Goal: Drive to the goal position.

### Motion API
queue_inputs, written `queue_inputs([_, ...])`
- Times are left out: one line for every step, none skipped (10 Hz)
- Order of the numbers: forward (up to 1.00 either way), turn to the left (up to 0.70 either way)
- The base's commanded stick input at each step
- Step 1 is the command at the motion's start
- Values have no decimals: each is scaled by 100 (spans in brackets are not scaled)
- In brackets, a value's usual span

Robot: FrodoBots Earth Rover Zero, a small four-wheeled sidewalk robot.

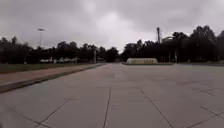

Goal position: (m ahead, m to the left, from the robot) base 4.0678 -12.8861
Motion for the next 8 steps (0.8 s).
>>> queue_inputs([70,0])
queue_inputs([70,-18])
queue_inputs([70,-35])
queue_inputs([70,-35])
queue_inputs([70,-20])
queue_inputs([70,0])
queue_inputs([70,0])
queue_inputs([70,0])
